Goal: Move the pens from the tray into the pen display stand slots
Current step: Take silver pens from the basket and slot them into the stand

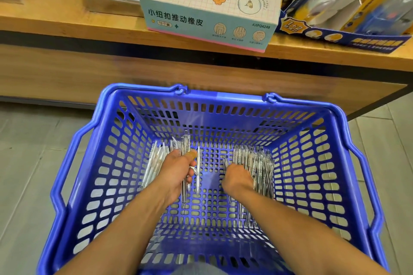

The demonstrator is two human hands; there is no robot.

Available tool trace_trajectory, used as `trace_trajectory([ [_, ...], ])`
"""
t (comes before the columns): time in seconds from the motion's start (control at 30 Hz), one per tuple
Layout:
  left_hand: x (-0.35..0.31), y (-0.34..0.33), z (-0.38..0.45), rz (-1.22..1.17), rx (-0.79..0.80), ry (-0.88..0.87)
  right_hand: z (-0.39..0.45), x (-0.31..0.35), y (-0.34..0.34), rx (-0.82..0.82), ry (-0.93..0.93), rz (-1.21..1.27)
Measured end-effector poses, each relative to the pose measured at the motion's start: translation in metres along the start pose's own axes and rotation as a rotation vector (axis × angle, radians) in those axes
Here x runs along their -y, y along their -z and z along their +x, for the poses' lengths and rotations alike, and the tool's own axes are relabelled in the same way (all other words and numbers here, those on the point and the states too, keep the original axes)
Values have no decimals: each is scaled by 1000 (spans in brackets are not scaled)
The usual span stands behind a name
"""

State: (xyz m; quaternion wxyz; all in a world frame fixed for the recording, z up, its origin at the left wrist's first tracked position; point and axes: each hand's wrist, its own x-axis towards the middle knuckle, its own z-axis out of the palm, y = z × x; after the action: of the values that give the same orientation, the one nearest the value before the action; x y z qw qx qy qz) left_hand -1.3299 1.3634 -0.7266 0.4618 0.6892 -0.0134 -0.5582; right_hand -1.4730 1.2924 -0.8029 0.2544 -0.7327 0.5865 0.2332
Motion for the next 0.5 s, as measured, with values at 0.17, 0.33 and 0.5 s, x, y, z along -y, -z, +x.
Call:
trace_trajectory([
  [0.17,0,0,1,-4,5,-7,0,2,9,34,-13,289],
  [0.33,-1,-1,-1,35,-4,-39,-25,17,41,311,234,926],
  [0.5,-2,-1,-4,76,40,-52,-49,30,56,461,476,1070],
])
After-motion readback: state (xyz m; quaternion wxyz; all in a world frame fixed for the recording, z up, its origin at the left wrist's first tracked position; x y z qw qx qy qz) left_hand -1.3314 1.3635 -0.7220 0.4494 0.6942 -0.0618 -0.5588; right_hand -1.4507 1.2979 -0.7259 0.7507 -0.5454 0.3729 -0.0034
